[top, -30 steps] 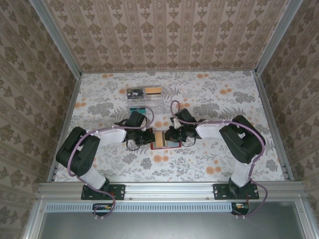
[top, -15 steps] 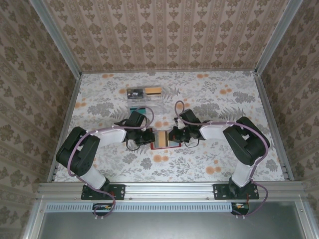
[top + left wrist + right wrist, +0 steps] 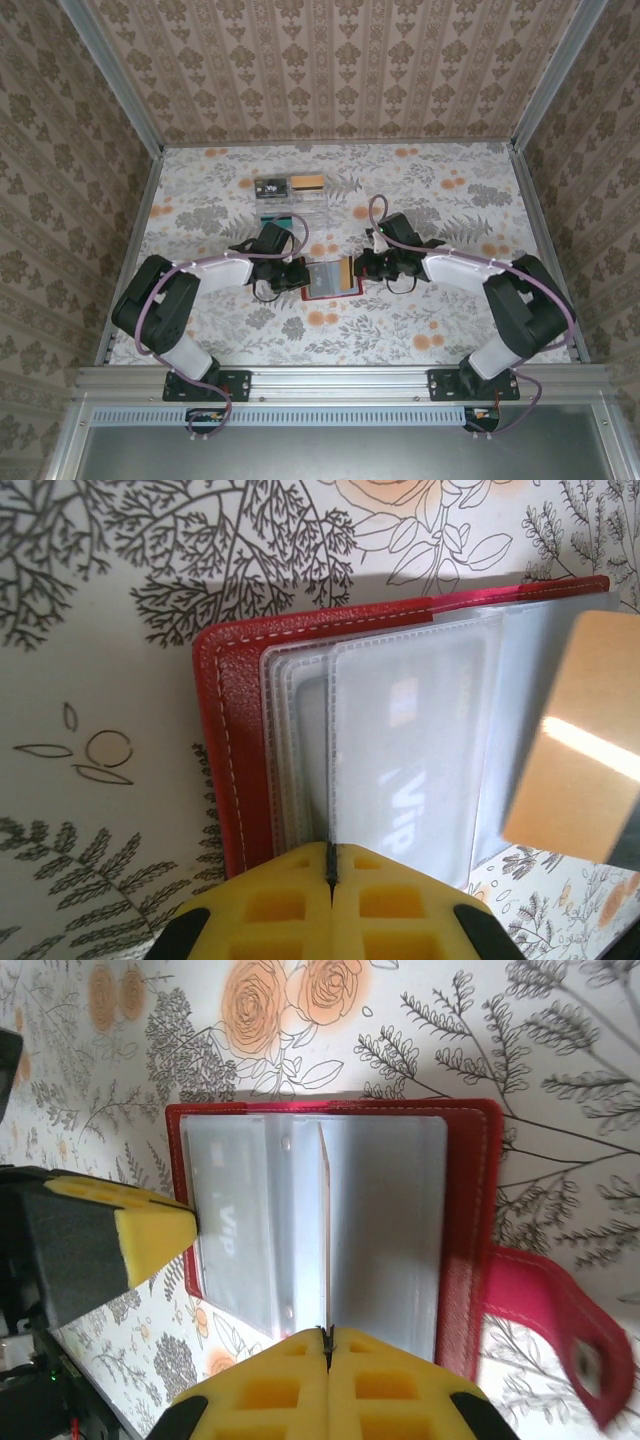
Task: Take the credit cards out of the card holder
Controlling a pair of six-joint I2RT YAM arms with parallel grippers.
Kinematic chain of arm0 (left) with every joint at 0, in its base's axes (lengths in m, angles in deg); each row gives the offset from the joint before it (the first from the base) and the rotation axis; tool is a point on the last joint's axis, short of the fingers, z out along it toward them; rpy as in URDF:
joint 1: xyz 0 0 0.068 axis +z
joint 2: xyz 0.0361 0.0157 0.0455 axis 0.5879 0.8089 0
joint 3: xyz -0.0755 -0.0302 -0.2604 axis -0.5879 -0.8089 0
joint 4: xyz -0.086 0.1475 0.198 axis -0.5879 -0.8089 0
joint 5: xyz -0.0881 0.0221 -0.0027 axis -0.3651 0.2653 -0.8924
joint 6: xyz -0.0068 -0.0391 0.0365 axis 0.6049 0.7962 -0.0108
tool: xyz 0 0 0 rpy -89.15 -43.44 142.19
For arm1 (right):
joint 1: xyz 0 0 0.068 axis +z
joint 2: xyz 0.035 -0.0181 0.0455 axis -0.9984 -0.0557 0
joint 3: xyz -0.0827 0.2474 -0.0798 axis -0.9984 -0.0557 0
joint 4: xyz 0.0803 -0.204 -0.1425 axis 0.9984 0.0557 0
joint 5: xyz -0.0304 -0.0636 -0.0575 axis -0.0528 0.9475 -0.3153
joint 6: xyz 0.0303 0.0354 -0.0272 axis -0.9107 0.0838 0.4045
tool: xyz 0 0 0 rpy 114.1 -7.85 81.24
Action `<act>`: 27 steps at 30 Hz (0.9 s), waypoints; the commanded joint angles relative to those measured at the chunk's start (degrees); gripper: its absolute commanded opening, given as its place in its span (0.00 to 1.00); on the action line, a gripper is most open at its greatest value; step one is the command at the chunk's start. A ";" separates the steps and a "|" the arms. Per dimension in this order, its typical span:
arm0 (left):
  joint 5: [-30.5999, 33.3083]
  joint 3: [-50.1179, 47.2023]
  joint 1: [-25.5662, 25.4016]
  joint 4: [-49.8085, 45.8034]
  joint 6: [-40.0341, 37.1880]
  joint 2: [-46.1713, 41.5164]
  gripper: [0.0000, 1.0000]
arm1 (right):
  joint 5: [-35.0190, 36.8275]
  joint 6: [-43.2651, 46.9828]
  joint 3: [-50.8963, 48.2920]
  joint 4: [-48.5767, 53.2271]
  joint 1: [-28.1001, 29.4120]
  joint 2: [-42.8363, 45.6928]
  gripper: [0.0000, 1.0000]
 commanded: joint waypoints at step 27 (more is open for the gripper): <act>6.35 -1.41 17.93 -21.83 -2.22 -48.48 1.00 | 36.64 71.10 44.60 15.67 11.98 -14.62 0.00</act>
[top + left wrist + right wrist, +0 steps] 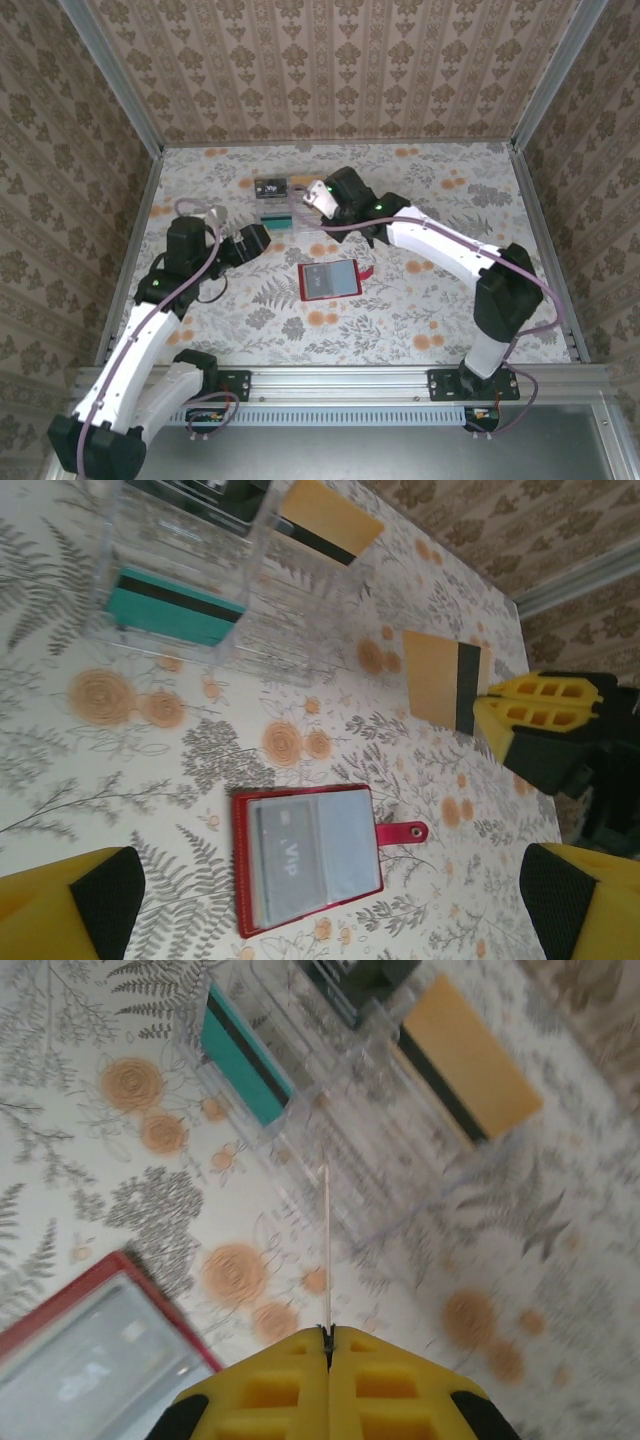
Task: Take the credit cards out of the card holder
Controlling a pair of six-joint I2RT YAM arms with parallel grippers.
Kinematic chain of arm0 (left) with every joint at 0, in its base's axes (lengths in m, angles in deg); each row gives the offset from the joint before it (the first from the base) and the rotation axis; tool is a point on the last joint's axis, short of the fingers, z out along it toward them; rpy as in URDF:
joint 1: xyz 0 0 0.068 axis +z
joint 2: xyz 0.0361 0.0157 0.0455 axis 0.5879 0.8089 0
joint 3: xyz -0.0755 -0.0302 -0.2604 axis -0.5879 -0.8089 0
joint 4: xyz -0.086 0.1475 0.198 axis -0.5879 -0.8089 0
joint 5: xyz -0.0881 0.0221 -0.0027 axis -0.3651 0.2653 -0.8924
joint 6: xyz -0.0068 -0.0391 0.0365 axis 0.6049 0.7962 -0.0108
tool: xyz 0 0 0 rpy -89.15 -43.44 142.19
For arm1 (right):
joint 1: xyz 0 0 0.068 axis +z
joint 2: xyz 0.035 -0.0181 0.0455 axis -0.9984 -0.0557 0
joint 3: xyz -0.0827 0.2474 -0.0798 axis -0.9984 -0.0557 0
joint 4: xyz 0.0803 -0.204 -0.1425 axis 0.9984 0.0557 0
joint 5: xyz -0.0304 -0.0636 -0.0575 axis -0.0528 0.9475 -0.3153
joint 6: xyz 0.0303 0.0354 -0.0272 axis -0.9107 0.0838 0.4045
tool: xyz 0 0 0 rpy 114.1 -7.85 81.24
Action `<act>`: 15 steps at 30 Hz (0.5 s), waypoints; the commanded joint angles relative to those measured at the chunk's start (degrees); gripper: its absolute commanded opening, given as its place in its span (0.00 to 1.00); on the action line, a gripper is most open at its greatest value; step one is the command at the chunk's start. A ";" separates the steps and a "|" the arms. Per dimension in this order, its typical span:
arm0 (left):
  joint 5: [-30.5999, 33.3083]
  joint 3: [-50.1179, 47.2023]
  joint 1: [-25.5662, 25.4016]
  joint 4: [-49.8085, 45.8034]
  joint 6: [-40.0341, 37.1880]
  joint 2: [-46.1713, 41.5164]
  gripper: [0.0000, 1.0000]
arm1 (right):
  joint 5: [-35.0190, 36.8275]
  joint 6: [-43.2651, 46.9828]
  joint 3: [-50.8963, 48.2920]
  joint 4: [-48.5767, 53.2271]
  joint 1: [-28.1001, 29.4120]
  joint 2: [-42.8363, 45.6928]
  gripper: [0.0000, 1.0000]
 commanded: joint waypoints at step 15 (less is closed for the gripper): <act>2.55 -1.50 3.58 -15.87 -2.22 -11.40 1.00 | 6.20 40.70 22.34 -5.17 -0.52 -18.56 0.00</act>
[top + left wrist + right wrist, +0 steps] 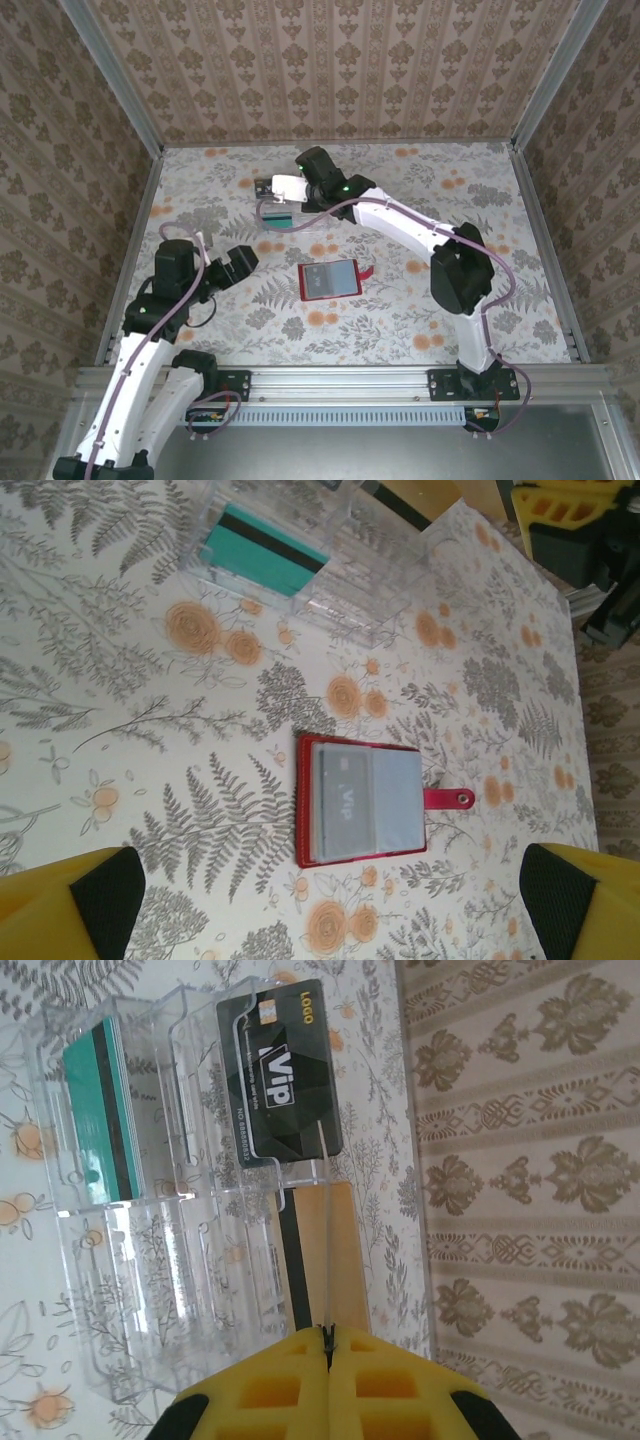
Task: Take the credit cards out of the card holder
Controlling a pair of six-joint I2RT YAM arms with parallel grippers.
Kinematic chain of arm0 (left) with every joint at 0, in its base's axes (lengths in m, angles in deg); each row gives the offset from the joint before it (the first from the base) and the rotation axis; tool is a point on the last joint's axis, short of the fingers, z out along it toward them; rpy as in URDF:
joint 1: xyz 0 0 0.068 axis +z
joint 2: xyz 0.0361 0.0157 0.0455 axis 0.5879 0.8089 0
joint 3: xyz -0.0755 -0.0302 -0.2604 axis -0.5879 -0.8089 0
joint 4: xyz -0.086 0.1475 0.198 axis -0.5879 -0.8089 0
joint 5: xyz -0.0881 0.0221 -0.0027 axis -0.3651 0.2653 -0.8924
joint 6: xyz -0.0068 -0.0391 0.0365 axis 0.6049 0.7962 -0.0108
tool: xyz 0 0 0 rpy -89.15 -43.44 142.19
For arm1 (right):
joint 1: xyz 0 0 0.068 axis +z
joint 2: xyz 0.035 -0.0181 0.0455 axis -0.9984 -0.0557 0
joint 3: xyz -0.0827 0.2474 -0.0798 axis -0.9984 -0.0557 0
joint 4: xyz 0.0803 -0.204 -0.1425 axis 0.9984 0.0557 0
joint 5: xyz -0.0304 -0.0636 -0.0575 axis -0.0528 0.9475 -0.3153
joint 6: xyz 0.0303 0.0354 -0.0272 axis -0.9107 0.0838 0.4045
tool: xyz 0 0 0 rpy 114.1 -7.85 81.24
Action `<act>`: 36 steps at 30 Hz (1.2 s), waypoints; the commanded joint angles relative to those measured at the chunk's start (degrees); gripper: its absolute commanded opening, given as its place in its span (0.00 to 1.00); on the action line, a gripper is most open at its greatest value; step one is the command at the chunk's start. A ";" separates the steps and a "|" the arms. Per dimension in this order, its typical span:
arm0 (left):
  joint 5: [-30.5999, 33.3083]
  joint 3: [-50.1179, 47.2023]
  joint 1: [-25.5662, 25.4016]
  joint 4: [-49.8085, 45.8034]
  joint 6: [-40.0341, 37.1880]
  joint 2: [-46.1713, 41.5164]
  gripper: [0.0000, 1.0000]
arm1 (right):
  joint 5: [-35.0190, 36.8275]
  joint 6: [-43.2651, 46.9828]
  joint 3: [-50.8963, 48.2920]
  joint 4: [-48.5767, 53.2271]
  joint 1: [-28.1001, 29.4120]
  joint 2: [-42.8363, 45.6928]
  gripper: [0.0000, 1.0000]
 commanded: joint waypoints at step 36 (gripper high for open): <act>-0.33 0.02 3.99 -4.81 -2.37 -1.64 1.00 | 4.46 5.59 3.84 -6.27 -3.69 -9.90 0.02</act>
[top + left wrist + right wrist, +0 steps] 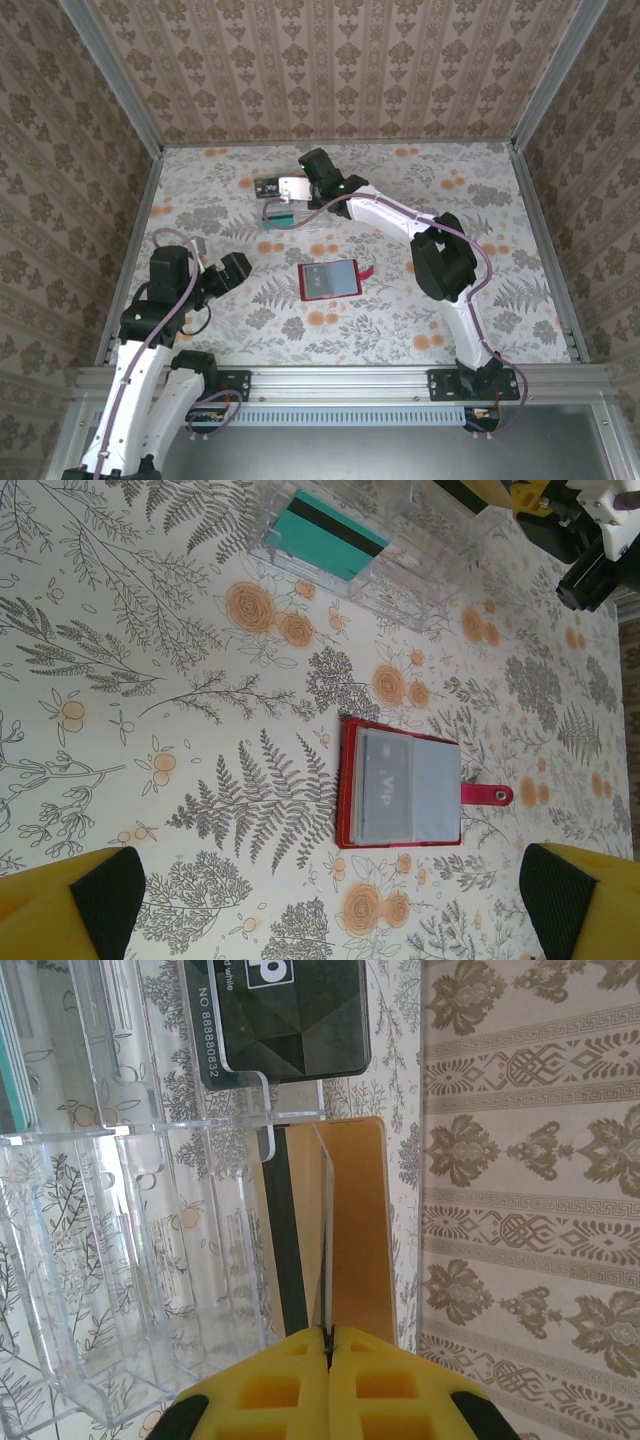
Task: Take the credit cards out of the card holder
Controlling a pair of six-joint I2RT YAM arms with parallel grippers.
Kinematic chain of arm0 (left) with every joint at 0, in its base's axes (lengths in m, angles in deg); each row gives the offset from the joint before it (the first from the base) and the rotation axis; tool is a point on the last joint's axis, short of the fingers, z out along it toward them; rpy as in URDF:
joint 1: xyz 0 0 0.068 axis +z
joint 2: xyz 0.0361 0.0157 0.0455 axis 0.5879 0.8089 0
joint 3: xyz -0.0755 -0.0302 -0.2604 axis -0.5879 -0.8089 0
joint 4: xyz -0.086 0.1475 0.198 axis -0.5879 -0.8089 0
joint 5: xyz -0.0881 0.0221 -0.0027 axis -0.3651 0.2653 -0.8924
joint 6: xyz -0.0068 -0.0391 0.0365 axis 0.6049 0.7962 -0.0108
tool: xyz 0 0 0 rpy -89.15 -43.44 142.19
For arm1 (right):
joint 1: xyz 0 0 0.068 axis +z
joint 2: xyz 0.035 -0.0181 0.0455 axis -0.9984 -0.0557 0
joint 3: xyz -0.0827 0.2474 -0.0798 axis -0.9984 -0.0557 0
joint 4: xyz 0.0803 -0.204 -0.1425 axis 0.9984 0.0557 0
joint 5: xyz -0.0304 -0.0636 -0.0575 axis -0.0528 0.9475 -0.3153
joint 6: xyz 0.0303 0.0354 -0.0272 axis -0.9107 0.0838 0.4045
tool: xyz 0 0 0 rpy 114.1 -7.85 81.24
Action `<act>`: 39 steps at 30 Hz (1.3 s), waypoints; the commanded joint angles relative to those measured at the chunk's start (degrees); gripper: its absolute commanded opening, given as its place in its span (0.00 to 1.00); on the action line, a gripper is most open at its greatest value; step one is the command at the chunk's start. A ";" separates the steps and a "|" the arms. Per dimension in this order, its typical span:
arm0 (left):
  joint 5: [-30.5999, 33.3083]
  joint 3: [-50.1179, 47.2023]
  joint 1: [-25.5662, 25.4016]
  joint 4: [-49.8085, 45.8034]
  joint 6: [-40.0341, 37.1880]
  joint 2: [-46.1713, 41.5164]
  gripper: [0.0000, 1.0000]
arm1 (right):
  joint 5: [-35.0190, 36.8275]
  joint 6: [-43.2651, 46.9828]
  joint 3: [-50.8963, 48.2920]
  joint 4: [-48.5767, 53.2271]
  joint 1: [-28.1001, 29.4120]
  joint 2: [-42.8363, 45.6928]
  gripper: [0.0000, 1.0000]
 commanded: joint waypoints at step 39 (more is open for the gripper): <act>-4.09 -0.77 3.14 1.37 -1.56 0.25 1.00 | 8.75 -7.33 3.48 -14.06 -1.70 -4.94 0.56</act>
